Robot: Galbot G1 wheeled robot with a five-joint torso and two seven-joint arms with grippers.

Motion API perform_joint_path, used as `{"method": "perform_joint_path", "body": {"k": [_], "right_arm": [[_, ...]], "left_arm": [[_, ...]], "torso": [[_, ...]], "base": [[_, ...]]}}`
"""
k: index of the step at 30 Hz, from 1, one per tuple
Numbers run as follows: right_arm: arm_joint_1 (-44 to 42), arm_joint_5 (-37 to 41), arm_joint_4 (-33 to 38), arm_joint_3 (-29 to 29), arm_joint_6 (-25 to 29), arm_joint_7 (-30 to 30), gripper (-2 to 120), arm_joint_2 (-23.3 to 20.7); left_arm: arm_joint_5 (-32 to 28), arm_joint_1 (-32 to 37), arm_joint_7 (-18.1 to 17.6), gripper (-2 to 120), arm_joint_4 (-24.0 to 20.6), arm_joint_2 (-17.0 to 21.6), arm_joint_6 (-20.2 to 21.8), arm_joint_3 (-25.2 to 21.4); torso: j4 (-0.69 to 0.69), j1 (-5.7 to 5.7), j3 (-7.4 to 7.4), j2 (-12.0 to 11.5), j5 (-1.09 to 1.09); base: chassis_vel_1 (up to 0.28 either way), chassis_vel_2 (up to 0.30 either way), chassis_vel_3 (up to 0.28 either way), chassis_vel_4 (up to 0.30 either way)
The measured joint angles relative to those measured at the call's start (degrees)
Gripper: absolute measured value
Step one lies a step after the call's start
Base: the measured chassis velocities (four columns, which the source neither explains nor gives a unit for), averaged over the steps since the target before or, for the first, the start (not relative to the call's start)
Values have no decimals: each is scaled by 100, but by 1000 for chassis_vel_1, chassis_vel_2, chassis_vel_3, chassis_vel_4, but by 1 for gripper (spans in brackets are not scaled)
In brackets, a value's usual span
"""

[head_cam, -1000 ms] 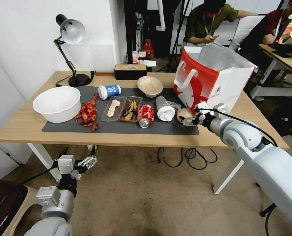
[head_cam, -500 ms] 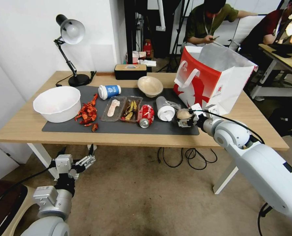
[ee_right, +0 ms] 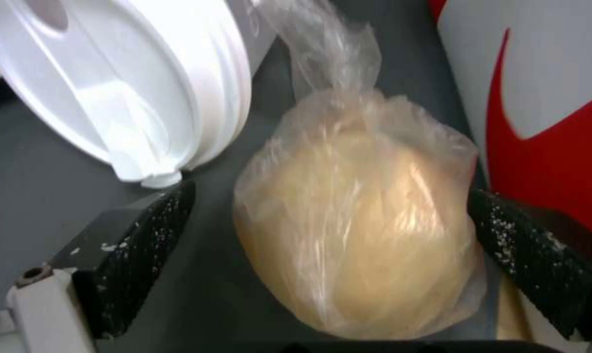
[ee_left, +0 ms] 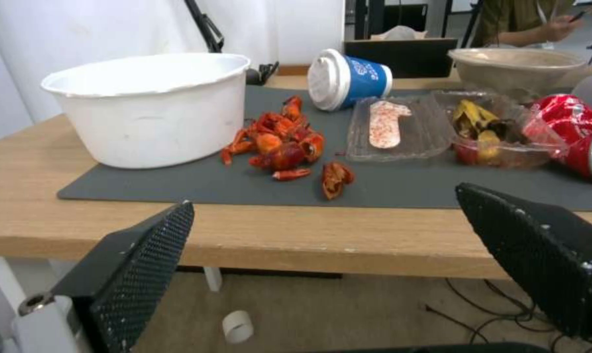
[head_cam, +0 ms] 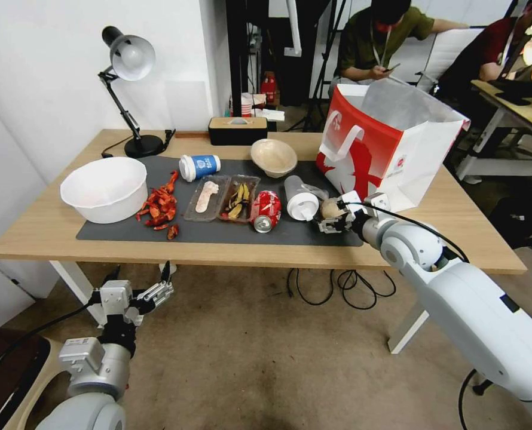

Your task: Pick up the trash from the table and place it into the takeout bag.

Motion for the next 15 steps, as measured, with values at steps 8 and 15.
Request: {"method": "perform_joint_path", "body": {"k": [8, 15], "right_arm": [[-109, -40, 46, 35, 2, 68, 100, 31], [-138, -31, 47, 78, 3, 70, 85, 20]], "left_arm": [[-26, -6, 0, 100, -6, 33, 3, -10], [-32, -2, 0, 100, -21, 58, 1, -12]], "torso": [[0, 0, 0, 0, 0], [0, 0, 0, 0, 0]], "base": [[0, 0, 0, 0], [0, 0, 0, 0]]}}
